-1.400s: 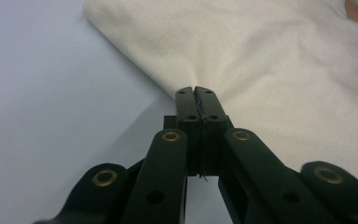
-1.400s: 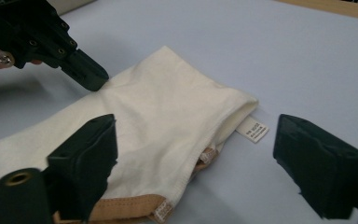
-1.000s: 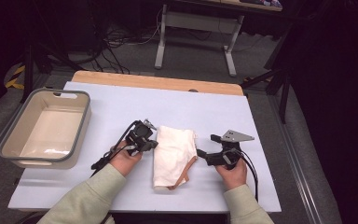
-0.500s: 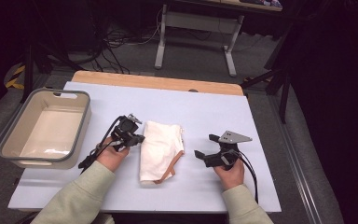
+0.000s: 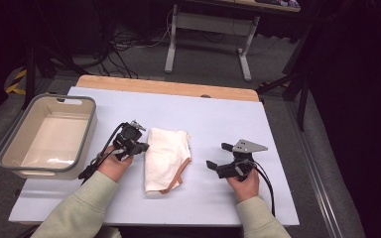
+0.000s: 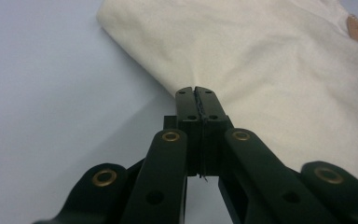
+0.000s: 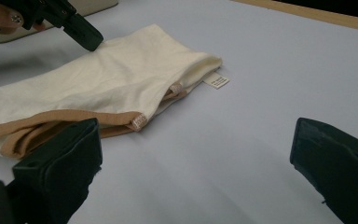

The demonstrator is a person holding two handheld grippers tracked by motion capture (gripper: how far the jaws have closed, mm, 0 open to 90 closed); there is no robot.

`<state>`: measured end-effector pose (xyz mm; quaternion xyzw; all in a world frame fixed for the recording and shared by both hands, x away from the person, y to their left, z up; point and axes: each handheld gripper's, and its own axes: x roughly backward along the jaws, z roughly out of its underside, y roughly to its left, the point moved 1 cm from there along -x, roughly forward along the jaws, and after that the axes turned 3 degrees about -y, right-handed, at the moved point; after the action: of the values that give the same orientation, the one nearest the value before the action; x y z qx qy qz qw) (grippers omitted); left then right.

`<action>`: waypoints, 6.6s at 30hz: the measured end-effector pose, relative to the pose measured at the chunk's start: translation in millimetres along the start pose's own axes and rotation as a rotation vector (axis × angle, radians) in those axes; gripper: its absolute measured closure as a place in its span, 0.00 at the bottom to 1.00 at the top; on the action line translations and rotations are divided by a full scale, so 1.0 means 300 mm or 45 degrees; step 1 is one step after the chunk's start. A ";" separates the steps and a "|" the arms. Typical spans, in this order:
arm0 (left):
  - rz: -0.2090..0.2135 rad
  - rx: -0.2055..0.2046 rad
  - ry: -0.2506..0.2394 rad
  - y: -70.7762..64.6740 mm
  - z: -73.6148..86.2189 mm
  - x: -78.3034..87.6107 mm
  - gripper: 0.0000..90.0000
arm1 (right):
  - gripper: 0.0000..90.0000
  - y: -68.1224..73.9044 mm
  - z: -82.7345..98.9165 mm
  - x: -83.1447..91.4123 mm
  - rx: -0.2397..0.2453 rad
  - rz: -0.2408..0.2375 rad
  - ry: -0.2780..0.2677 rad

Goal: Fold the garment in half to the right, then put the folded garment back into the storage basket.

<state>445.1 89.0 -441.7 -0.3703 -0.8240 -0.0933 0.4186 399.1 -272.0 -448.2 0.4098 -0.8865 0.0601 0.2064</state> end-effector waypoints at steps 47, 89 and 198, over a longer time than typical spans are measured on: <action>0.012 -0.039 -0.046 0.072 -0.110 -0.154 0.08 | 0.03 0.003 0.009 -0.015 -0.014 -0.044 0.008; -0.027 -0.141 0.027 -0.073 -0.098 -0.155 0.54 | 0.04 0.010 0.010 -0.018 -0.005 -0.066 0.020; -0.123 -0.280 -0.603 0.200 -0.009 0.759 0.89 | 0.03 0.012 0.010 -0.009 0.000 -0.098 0.009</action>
<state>402.7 251.4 -276.4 -0.3852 -0.9007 -0.1129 0.1663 397.0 -268.5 -451.8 0.4436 -0.8693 0.0535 0.2116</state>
